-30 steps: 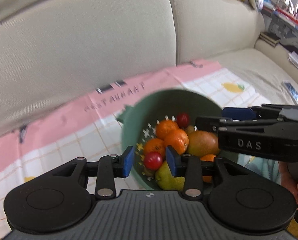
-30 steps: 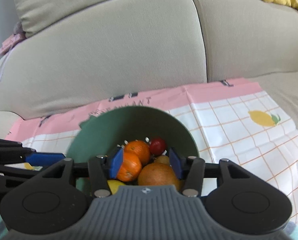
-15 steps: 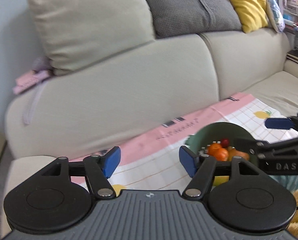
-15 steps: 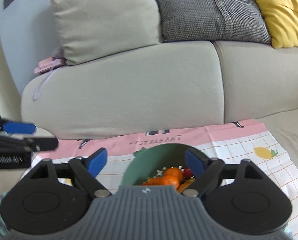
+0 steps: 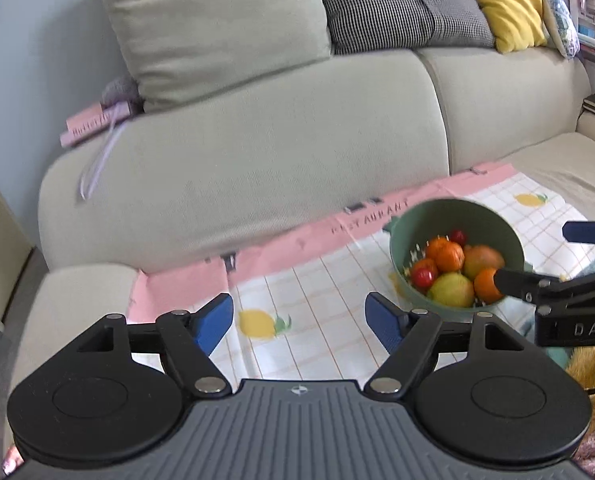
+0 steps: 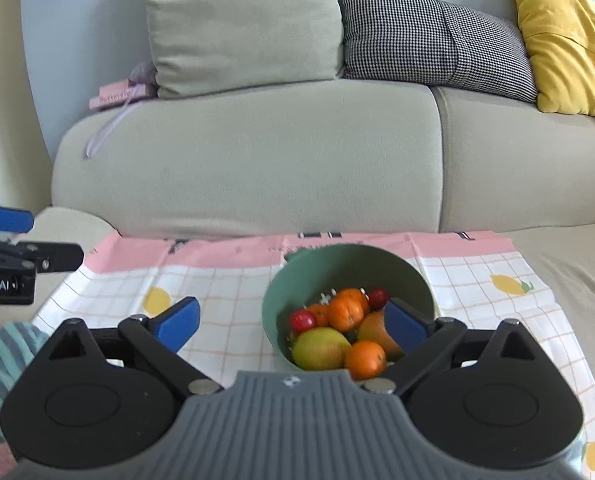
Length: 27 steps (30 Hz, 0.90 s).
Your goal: Organize fruits
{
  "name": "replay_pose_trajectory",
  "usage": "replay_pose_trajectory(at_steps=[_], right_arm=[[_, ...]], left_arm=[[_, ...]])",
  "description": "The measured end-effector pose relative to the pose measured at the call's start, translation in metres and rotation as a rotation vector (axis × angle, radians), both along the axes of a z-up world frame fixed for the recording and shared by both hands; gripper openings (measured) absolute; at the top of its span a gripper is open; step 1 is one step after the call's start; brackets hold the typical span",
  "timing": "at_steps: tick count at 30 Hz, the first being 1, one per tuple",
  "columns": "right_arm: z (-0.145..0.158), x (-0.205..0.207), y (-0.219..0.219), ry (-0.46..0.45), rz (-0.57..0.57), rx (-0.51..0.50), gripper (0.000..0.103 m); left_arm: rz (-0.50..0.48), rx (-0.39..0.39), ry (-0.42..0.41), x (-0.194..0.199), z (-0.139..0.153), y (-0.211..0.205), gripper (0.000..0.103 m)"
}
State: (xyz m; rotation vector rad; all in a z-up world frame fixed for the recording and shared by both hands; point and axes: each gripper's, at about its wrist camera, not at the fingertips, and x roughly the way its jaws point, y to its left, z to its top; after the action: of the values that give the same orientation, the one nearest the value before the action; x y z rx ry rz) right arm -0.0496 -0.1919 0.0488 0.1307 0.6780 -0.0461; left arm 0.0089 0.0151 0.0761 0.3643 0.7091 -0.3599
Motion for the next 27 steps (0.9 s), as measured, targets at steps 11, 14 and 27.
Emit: replay_pose_trajectory(at_steps=[11, 14, 27], right_arm=[[-0.03, 0.007, 0.01, 0.081, -0.062, -0.129, 0.099], [-0.039, 0.011, 0.008, 0.11, -0.072, -0.132, 0.099], [-0.052, 0.017, 0.013, 0.16, -0.061, -0.151, 0.099]], left_arm=[[0.027, 0.007, 0.078, 0.006, -0.035, -0.003, 0.088], [0.036, 0.007, 0.101, 0.01, -0.041, -0.001, 0.088], [0.054, -0.002, 0.133, 0.014, -0.045, 0.004, 0.088]])
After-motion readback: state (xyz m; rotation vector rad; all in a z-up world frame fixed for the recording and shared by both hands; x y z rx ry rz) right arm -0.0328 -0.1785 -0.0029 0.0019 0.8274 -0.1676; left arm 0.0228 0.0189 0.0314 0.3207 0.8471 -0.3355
